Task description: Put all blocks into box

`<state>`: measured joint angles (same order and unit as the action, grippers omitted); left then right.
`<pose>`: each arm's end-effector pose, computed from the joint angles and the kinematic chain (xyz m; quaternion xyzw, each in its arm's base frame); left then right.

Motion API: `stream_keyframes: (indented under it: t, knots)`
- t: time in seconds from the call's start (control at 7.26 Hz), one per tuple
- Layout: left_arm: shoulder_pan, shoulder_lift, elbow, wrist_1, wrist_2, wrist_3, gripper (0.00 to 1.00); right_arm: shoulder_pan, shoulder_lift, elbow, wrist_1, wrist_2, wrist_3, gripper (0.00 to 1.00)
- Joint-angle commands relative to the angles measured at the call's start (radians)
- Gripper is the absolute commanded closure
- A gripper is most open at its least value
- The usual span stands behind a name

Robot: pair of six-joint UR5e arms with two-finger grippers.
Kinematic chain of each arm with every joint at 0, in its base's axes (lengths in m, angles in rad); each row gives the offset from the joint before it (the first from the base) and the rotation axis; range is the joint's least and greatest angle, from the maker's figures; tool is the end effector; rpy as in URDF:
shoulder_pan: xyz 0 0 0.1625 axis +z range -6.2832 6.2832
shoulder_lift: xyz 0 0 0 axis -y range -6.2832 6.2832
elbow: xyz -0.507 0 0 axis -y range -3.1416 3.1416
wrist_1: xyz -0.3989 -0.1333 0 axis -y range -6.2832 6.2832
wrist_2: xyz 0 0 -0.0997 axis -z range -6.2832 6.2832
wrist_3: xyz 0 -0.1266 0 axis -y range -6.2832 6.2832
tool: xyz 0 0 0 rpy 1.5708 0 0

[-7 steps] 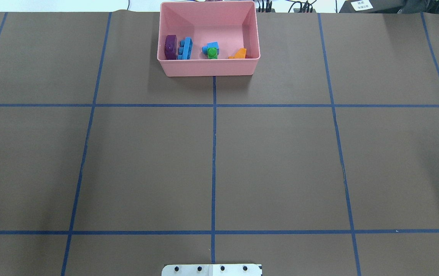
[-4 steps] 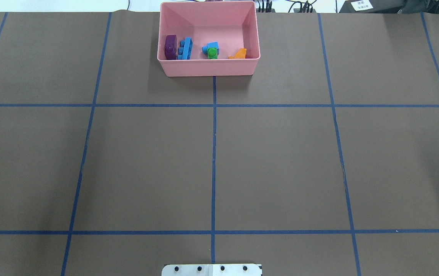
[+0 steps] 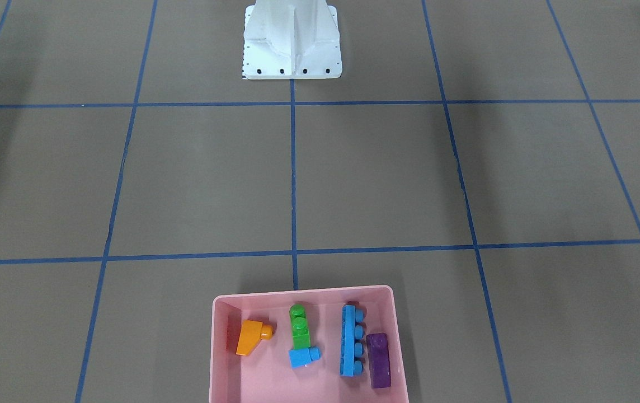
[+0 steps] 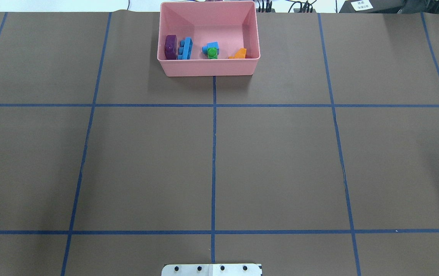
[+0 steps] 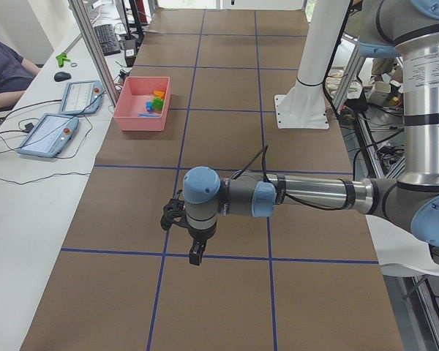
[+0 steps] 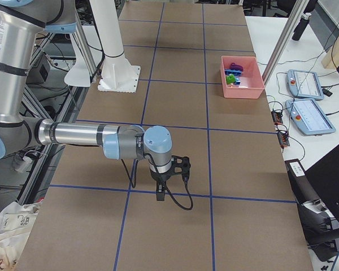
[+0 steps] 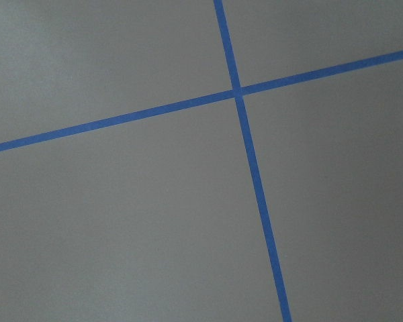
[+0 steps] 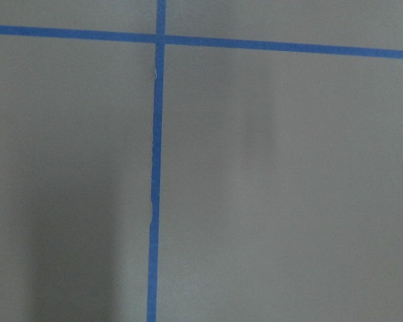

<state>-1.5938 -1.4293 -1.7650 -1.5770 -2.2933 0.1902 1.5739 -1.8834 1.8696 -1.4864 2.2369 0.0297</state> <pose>-0.0595 -0.4307 0.7324 0.0650 0.3484 0.0884 0.9309 0.0562 -0.3492 0.7427 0.0290 -0.3271 0.0040 0.9445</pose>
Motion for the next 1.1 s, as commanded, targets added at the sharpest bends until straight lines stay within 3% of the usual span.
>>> stream_keyframes:
  t: [0.0, 0.96]
  knots:
    - [0.0, 0.004, -0.001, -0.001, 0.0, 0.0, 0.0, 0.0, 0.006, -0.003, 0.035, 0.0, 0.001, 0.0]
    - [0.0, 0.009, -0.001, -0.001, 0.0, 0.0, 0.0, -0.002, 0.004, -0.015, 0.035, 0.003, 0.001, 0.0]
